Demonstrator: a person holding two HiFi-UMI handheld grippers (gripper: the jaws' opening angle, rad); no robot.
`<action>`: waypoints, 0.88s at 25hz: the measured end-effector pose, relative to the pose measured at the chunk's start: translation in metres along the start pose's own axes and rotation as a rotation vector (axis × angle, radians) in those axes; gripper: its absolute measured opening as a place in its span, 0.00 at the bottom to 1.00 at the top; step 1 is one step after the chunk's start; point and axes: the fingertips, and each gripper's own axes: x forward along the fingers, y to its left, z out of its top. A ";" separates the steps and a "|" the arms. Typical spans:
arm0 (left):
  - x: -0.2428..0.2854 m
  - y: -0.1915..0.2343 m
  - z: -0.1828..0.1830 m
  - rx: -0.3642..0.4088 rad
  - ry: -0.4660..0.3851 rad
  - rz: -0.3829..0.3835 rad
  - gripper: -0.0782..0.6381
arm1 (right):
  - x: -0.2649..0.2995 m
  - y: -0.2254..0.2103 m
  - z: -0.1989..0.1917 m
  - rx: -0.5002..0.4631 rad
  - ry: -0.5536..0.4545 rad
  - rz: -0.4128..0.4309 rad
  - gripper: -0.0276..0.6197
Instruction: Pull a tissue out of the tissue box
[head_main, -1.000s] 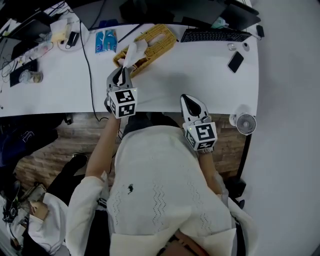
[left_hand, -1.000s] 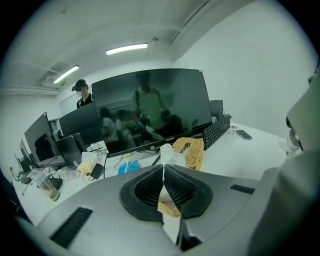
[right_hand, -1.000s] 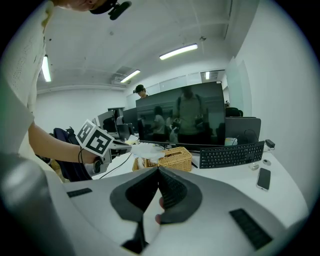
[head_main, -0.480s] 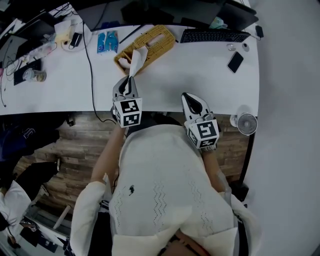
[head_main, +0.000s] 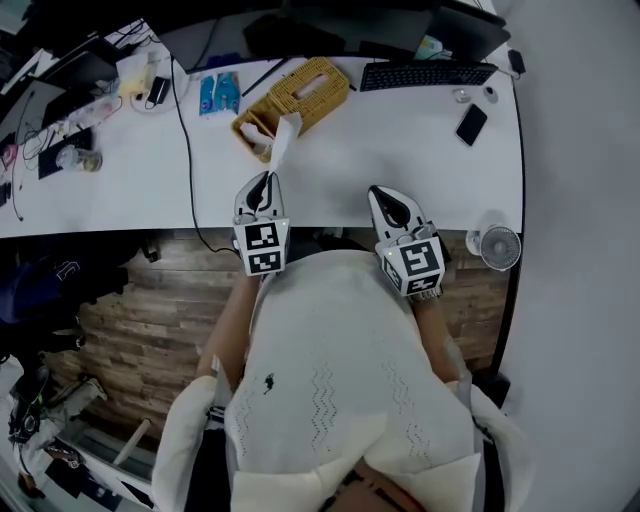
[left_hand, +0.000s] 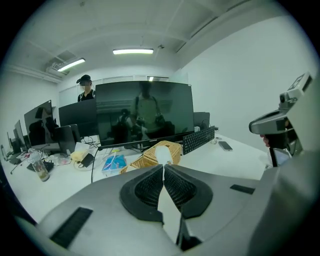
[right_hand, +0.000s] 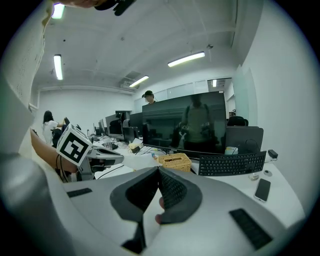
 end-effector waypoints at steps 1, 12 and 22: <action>-0.003 -0.002 0.000 -0.002 -0.007 -0.004 0.13 | -0.001 -0.001 0.000 -0.001 -0.002 0.001 0.04; -0.022 -0.028 0.025 -0.035 -0.144 -0.117 0.13 | -0.005 -0.007 0.007 0.024 -0.036 0.015 0.04; -0.027 -0.039 0.047 -0.024 -0.202 -0.183 0.13 | -0.013 -0.016 0.027 0.053 -0.107 -0.012 0.04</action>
